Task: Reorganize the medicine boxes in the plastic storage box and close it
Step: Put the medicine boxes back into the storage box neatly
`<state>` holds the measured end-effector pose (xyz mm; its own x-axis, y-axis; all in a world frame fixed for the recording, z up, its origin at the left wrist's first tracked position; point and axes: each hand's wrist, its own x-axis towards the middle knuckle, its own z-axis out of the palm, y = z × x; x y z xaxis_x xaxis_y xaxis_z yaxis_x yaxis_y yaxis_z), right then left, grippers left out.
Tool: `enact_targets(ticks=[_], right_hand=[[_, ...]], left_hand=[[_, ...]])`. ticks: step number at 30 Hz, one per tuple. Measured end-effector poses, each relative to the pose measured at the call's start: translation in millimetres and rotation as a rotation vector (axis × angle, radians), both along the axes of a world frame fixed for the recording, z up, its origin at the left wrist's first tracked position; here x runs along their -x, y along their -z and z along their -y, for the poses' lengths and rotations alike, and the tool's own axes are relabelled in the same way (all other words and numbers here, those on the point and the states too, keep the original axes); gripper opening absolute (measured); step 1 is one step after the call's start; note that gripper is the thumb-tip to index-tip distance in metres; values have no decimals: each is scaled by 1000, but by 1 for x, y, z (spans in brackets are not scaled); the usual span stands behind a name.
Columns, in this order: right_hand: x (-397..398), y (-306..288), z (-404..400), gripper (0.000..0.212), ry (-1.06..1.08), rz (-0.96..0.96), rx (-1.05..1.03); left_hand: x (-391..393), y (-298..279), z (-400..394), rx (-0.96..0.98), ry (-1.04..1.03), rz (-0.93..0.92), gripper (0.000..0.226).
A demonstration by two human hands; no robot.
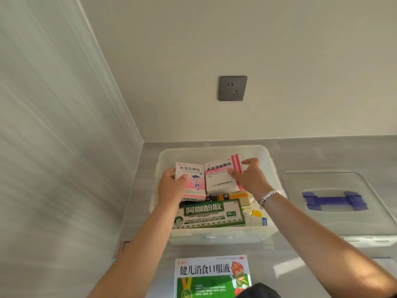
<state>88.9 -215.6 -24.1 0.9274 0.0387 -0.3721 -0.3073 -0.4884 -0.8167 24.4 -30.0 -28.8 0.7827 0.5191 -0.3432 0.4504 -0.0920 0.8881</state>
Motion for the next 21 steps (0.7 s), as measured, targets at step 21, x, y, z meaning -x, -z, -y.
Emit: enact_targets(ticks=[21], right_hand=[[12,21,-22,61,-79,-13,79]], left_hand=[[8,4,14,-265,552,-138,62]])
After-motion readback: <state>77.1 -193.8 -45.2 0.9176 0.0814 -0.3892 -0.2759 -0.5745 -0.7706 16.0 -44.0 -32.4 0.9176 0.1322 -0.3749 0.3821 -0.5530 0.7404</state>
